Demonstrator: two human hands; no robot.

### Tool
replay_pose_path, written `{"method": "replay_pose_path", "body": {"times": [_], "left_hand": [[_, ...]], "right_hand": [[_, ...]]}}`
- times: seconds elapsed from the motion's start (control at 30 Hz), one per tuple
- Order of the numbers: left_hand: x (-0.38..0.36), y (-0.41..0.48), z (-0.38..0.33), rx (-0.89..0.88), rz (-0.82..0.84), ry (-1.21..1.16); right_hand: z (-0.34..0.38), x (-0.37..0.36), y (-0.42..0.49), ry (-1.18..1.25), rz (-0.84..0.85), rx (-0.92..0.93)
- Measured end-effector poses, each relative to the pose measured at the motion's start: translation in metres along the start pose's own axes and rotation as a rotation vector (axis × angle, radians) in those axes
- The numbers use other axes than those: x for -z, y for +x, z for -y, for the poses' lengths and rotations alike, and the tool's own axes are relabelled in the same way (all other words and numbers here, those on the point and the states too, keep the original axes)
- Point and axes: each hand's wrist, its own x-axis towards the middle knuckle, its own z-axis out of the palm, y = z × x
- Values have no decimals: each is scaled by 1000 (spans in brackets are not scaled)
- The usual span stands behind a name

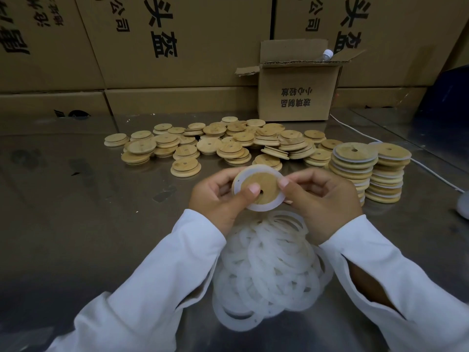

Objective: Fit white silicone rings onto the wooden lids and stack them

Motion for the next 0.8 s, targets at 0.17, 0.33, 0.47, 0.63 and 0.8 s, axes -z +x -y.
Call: {"method": "replay_pose_path", "body": {"times": [0.17, 0.33, 0.47, 0.63, 0.8], "left_hand": [[1, 0, -2, -33, -36, 18], [-1, 0, -1, -29, -42, 14], [-1, 1, 2, -15, -40, 7], [-1, 2, 5, 62, -53, -99], [-9, 1, 6, 176, -88, -301]], "right_hand": [[2, 0, -1, -113, 26, 96], [5, 2, 0, -132, 55, 85], [6, 5, 2, -142, 81, 74], [6, 7, 5, -154, 107, 56], [7, 8, 6, -136, 121, 40]]}}
